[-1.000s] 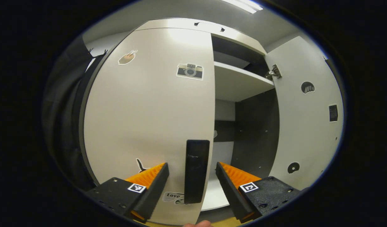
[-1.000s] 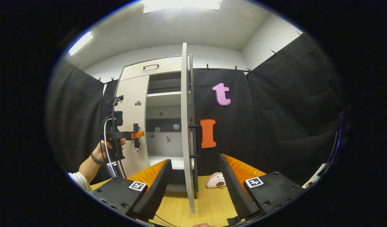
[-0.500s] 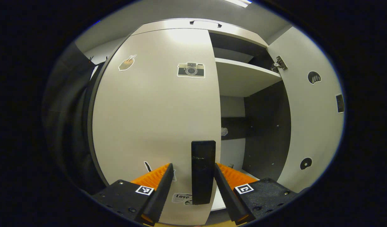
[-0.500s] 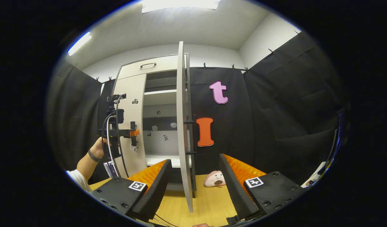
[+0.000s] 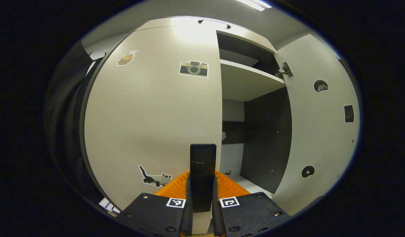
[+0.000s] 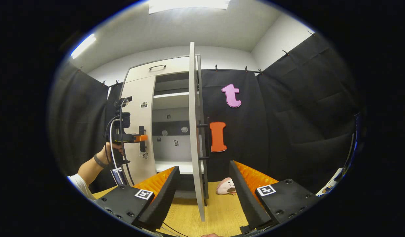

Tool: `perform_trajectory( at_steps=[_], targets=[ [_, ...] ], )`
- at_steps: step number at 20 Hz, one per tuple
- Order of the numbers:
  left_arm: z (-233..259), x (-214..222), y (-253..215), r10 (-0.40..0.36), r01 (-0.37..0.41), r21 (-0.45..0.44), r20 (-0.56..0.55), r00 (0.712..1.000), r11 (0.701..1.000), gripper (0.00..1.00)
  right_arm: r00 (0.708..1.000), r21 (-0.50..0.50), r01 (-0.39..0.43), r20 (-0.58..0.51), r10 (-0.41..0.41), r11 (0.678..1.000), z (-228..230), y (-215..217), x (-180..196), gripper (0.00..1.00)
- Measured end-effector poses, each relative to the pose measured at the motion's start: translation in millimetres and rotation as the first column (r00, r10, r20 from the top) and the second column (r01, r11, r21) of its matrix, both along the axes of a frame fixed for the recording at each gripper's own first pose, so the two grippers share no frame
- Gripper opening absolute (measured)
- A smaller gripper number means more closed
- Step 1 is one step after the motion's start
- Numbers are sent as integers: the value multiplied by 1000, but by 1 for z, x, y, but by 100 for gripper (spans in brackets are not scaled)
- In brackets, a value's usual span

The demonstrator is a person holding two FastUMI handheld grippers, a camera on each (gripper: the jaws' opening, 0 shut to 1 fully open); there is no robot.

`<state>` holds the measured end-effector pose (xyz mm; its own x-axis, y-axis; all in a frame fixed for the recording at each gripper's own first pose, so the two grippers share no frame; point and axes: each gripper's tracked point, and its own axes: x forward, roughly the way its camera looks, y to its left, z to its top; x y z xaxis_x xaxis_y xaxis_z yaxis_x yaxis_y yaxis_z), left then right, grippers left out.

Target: Open the right door of the double-door shoe cabinet with the right hand, and open the left door with the left hand.

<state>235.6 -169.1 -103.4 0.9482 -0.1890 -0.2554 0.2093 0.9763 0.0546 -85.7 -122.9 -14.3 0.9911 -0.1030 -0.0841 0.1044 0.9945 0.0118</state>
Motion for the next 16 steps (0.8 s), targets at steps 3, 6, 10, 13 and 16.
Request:
perform_trajectory(
  at_steps=[3,6,10,13,16],
  targets=[
    [2,-11,2,-16,16,26,3,1000,1000,24,1000,6,-4,-5,4,1000,-2,2,2,98],
    [13,-41,10,-58,58,-16,14,998,998,25,1000,4,-6,-11,6,1000,-3,2,3,98],
    [23,-70,26,-95,96,-25,25,995,995,24,1000,11,-25,-1,25,1000,0,11,0,98],
    [27,-75,31,-102,103,-18,23,994,995,24,999,11,-39,10,39,999,3,16,2,99],
    [37,-91,42,-119,120,-18,51,992,993,25,999,15,-47,1,47,999,-1,21,1,98]
  ],
)
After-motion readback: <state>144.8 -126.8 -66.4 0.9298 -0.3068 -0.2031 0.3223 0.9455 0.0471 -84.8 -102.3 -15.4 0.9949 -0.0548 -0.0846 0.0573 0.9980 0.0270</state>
